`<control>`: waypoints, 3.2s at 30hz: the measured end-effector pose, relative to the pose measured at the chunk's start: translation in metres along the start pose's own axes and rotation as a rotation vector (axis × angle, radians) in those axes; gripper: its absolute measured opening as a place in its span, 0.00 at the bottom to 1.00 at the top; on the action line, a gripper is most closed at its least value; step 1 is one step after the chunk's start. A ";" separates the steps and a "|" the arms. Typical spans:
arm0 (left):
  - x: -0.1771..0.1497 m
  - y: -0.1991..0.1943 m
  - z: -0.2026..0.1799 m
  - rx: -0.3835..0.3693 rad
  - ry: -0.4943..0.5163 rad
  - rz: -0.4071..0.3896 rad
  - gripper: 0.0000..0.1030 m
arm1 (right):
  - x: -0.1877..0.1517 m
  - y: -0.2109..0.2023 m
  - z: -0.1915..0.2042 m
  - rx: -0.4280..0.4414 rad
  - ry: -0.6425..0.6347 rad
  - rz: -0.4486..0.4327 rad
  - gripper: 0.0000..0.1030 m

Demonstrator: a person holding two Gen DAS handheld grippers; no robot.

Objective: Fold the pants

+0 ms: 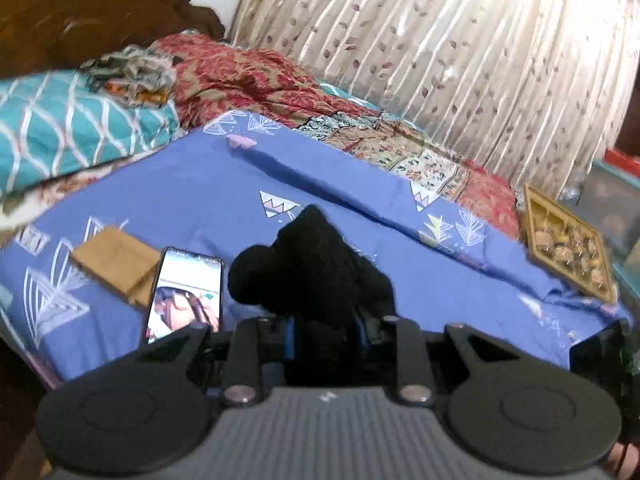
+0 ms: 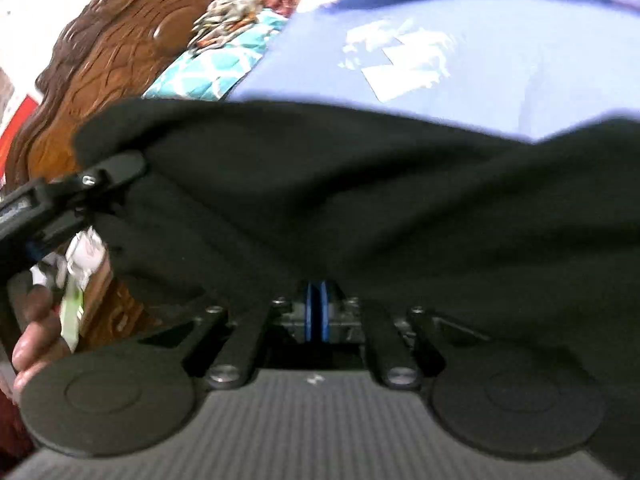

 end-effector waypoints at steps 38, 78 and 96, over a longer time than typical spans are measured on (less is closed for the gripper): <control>-0.150 0.126 -0.220 -0.096 0.350 0.622 0.51 | -0.256 -0.427 -0.379 -0.457 1.040 -1.029 0.56; -0.058 -0.003 -0.015 0.008 -0.114 0.307 0.68 | -0.089 -0.285 -0.250 -0.685 0.328 -0.472 0.37; -0.066 0.058 0.066 0.057 -0.419 0.280 0.36 | 0.036 -0.013 -0.047 -0.010 0.232 -0.026 0.13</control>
Point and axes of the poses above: each gripper's, at about its wrist camera, not at the fingertips, and y roughly the way its jaws point, z to its left, x to its top, the point moved 10 cm from there along y, roughly the way its jaws point, and after that the axes turned 4 degrees about -x, right-handed, at the moved point
